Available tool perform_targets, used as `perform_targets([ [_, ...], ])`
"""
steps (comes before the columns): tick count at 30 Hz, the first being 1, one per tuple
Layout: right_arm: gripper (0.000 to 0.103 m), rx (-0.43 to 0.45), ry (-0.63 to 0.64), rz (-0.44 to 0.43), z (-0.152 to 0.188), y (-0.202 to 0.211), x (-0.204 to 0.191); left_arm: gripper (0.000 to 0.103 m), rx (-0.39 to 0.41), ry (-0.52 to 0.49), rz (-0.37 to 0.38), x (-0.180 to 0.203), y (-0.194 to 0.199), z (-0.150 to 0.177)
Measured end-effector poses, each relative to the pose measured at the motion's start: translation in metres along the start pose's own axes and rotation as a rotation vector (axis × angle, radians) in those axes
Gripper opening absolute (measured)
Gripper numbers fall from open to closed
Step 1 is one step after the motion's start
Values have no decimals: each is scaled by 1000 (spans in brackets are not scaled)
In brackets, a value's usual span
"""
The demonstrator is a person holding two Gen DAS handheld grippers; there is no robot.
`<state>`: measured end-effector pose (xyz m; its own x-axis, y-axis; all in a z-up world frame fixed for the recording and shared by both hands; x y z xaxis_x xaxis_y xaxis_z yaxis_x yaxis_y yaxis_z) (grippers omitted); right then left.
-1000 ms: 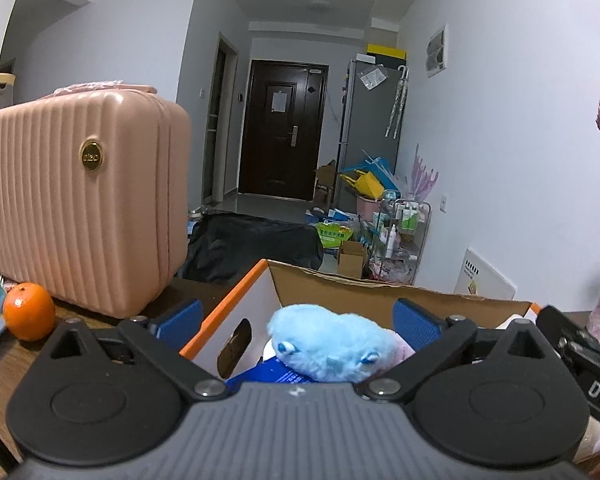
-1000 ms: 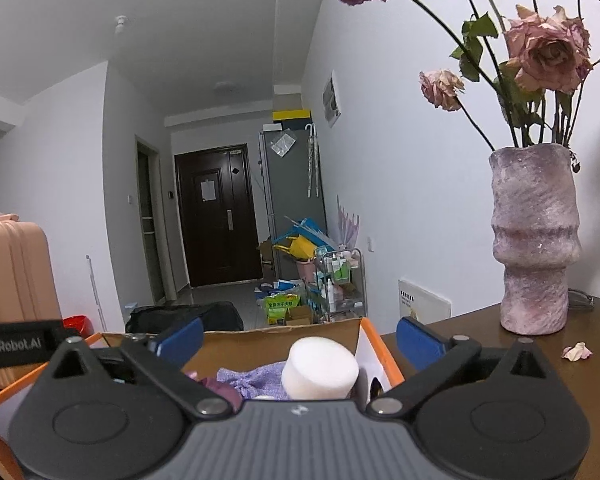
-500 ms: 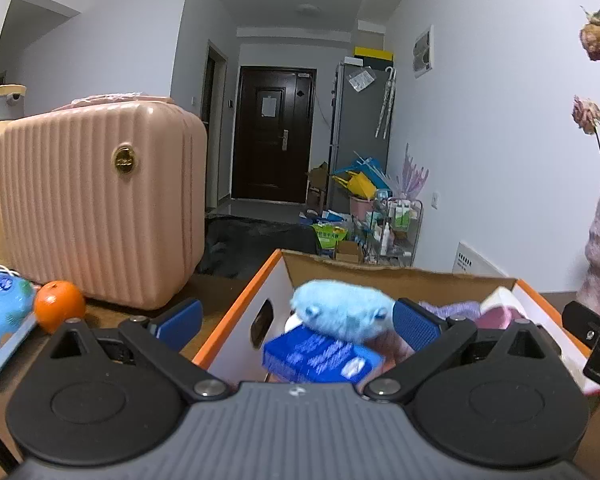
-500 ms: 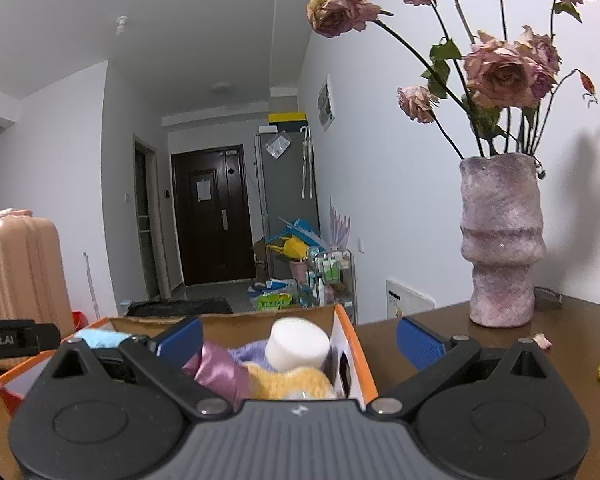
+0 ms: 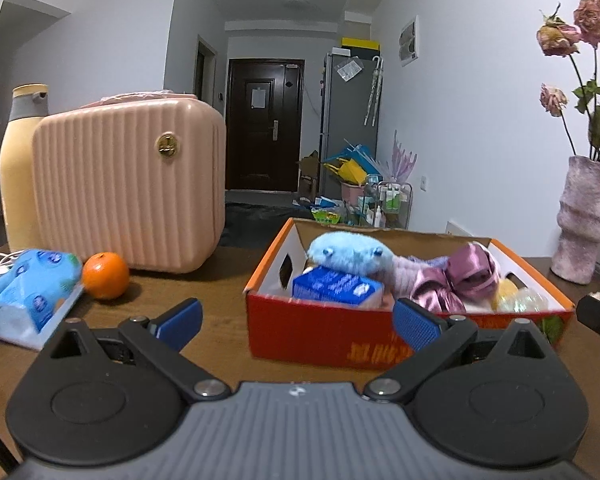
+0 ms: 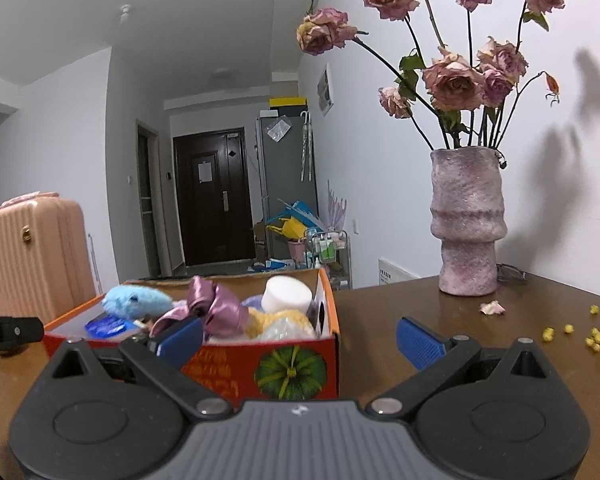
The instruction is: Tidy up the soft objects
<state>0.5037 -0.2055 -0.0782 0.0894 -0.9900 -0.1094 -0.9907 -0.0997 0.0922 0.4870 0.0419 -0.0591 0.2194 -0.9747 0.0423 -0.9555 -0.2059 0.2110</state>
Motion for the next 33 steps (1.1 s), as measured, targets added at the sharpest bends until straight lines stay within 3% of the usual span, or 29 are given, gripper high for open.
perform_targets([
  [16, 103, -78, 59, -64, 18, 110, -19, 103, -21, -47, 67, -12, 106, 24],
  [33, 103, -58, 16, -51, 22, 195, -11, 103, -5, -98, 137, -10, 203, 43],
])
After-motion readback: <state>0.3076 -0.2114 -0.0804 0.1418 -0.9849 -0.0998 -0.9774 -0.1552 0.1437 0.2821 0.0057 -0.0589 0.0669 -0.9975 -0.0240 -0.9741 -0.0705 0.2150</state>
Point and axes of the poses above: each gripper's, at about its wrist camera, not at the fingertips, and y roughly against the way its jaws point, x to its right, z to its underside, the point moved 7 cm from there along -y, roughly the way its jaws point, and after that the axes turned 7 degrees about x, right-handed, at the moved point
